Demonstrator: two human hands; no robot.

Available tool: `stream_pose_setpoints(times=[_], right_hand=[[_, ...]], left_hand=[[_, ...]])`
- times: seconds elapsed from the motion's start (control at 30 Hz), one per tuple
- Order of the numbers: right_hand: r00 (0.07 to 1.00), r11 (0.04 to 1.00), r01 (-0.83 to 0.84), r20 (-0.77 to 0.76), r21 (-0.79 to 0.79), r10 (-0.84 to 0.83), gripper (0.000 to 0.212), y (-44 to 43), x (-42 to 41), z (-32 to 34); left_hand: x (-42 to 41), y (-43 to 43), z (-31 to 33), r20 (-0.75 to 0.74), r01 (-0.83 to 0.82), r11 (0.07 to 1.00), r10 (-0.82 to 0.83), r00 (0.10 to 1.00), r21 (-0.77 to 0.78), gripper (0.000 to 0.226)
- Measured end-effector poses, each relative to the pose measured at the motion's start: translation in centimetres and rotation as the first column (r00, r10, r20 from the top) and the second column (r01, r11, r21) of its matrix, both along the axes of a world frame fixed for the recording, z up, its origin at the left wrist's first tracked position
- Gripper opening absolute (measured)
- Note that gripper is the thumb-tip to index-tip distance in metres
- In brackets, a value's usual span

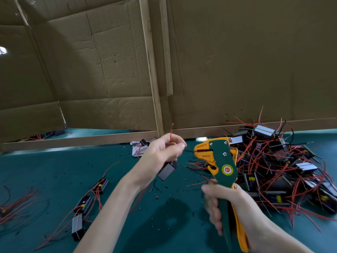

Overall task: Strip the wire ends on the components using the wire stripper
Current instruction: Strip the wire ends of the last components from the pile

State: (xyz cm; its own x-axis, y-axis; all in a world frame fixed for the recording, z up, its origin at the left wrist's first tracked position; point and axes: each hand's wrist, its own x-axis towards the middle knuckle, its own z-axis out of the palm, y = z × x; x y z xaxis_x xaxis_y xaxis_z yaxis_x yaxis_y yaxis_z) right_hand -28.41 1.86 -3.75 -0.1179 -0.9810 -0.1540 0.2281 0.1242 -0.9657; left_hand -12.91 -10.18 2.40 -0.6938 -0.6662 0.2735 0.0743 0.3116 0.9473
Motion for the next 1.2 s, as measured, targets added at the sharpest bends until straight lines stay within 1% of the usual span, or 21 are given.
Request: stream_pose_setpoints(times=[0.03, 0.07, 0.1, 0.13, 0.17, 0.2, 0.27, 0.3, 0.37, 0.47, 0.6, 0.73, 0.9, 1.0, 1.1, 1.2], right_hand=[[1.000, 1.000, 0.021, -0.018, 0.017, -0.020, 0.047, -0.3, -0.2, -0.4], [1.000, 1.000, 0.018, 0.006, 0.017, -0.018, 0.042, -0.5, -0.3, -0.6], [0.996, 1.000, -0.023, 0.084, -0.012, 0.024, 0.034, -0.5, -0.4, -0.6], [0.977, 0.994, -0.081, 0.190, -0.075, 0.094, 0.026, -0.5, -0.5, -0.3], [0.948, 0.981, -0.123, 0.275, -0.152, 0.161, 0.025, -0.4, -0.6, 0.0], [0.928, 0.967, -0.149, 0.309, -0.207, 0.209, 0.031, -0.3, -0.8, 0.0], [0.936, 0.950, -0.187, 0.249, -0.249, 0.250, 0.039, -0.5, -1.3, -0.1], [0.944, 0.947, -0.206, 0.203, -0.246, 0.259, 0.040, -0.5, -1.5, -0.1], [0.956, 0.954, -0.206, 0.163, -0.220, 0.244, 0.038, -0.6, -1.5, -0.1], [0.956, 0.960, -0.210, 0.168, -0.187, 0.242, 0.039, -0.5, -1.4, -0.1], [0.953, 0.959, -0.230, 0.162, -0.167, 0.256, 0.028, -0.2, -0.9, 0.3], [0.951, 0.957, -0.239, 0.160, -0.167, 0.265, 0.027, 0.1, -0.7, 0.8], [0.956, 0.960, -0.241, 0.134, -0.142, 0.260, 0.028, 0.3, -0.7, 1.1], [0.961, 0.962, -0.241, 0.105, -0.130, 0.255, 0.030, 0.6, -0.7, 1.2], [0.982, 0.986, -0.159, 0.098, -0.052, 0.163, 0.042, 0.9, -0.6, 1.3], [0.995, 0.995, -0.094, 0.032, -0.011, 0.094, 0.035, 1.4, 0.4, 1.3]], left_hand=[[-0.2, 0.0, -0.3, -0.025, 0.039, 0.995, -0.037, 0.999, 0.096, 0.015], [-0.4, 0.1, -0.6, -0.016, 0.054, 0.990, -0.052, 0.999, 0.128, 0.019], [-0.6, 0.0, -0.8, 0.018, 0.033, 0.994, -0.035, 0.999, 0.102, 0.024], [-0.8, -0.1, -1.1, 0.054, -0.003, 0.999, 0.001, 0.999, 0.041, 0.029], [-0.8, -0.2, -1.2, 0.083, -0.043, 0.999, 0.045, 0.996, -0.031, 0.032], [-0.6, -0.4, -1.1, 0.105, -0.081, 0.991, 0.092, 0.990, -0.103, 0.032], [-0.2, -0.8, -0.8, 0.116, -0.130, 0.966, 0.159, 0.980, -0.225, 0.029], [0.1, -0.8, -0.6, 0.111, -0.137, 0.954, 0.171, 0.979, -0.267, 0.026], [0.4, -0.8, -0.1, 0.080, -0.142, 0.937, 0.176, 0.981, -0.319, 0.019], [0.4, -0.5, 0.4, 0.067, -0.134, 0.915, 0.172, 0.983, -0.380, 0.014], [0.4, -0.2, 0.6, 0.114, -0.137, 0.883, 0.208, 0.971, -0.449, 0.014], [0.3, 0.1, 0.6, 0.156, -0.090, 0.879, 0.182, 0.971, -0.467, 0.016], [0.3, 0.3, 0.7, 0.183, -0.017, 0.919, 0.097, 0.978, -0.395, 0.018], [0.4, 0.3, 1.0, 0.191, 0.001, 0.931, 0.074, 0.979, -0.364, 0.017], [0.6, 0.4, 1.2, 0.217, 0.031, 0.929, 0.054, 0.975, -0.370, 0.017], [0.8, 0.1, 1.3, 0.239, 0.040, 0.931, 0.052, 0.970, -0.363, 0.015]])
